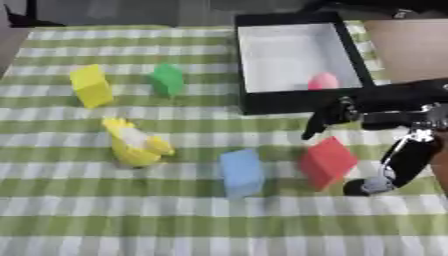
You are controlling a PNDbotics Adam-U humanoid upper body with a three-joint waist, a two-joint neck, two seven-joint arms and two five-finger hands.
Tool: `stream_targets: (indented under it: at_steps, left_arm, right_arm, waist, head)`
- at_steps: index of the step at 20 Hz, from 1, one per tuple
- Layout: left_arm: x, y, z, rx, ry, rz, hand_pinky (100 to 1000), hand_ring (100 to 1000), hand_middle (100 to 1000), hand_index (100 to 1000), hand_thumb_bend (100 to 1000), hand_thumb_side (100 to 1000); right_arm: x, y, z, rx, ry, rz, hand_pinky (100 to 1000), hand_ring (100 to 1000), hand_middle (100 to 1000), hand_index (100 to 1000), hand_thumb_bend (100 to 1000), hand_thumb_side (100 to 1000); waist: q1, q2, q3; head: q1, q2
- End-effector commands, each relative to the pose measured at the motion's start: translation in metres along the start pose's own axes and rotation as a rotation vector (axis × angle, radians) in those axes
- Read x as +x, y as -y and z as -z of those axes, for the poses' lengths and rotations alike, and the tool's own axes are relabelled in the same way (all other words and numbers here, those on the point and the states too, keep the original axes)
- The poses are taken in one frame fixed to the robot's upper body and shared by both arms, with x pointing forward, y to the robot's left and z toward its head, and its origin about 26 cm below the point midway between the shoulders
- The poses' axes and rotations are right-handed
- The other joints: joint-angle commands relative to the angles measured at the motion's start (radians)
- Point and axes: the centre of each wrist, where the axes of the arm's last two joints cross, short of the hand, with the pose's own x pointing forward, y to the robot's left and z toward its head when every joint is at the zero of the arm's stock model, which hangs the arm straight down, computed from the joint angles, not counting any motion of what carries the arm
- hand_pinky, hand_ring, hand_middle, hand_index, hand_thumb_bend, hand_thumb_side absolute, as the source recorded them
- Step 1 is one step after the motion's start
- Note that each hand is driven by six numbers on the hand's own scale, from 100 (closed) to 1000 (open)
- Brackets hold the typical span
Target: Pick up objects on the table and place them in the box.
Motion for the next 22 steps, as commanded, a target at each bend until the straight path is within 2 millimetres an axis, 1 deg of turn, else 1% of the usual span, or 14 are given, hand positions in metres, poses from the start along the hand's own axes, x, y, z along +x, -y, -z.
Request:
stream_targets:
  at_steps: [1, 3, 4, 5, 10, 22]
  left_arm:
    - [0.006, 0.001, 0.003, -0.011, 0.024, -0.005, 704, 741, 782, 845, 335, 605]
    - [0.007, 0.001, 0.003, -0.011, 0.024, -0.007, 704, 741, 783, 845, 334, 606]
    - [0.007, 0.001, 0.003, -0.012, 0.024, -0.007, 704, 742, 783, 845, 334, 606]
    - [0.007, 0.001, 0.003, -0.012, 0.024, -0.008, 704, 742, 783, 845, 334, 606]
    - [0.006, 0.002, 0.003, -0.014, 0.022, -0.011, 704, 742, 783, 845, 331, 608]
    - [0.006, 0.003, 0.002, -0.017, 0.019, -0.018, 706, 743, 784, 845, 326, 611]
  right_arm:
    - [0.003, 0.003, -0.001, -0.005, -0.034, -0.029, 881, 817, 815, 875, 460, 318]
    - [0.002, 0.002, 0.0, 0.005, -0.049, -0.037, 881, 818, 816, 876, 461, 326]
    - [0.001, 0.0, 0.002, 0.01, -0.056, -0.039, 880, 819, 808, 876, 451, 304]
    - [0.0, -0.001, 0.003, 0.015, -0.064, -0.042, 880, 818, 801, 876, 461, 329]
    - [-0.011, -0.007, 0.01, 0.032, -0.095, -0.056, 878, 800, 799, 877, 461, 337]
    - [-0.038, -0.024, 0.024, 0.084, -0.164, -0.078, 875, 806, 801, 877, 463, 356]
  waist:
    - [0.001, 0.006, 0.002]
    - [0.002, 0.008, 0.003]
    - [0.002, 0.009, 0.003]
    - [0.002, 0.01, 0.003]
    - [0.004, 0.014, 0.005]
    - [0.006, 0.024, 0.013]
  head:
    - [-0.004, -0.002]
    - [-0.004, -0.002]
    - [-0.005, -0.002]
    - [-0.005, -0.002]
    - [-0.007, -0.002]
    - [-0.012, -0.002]
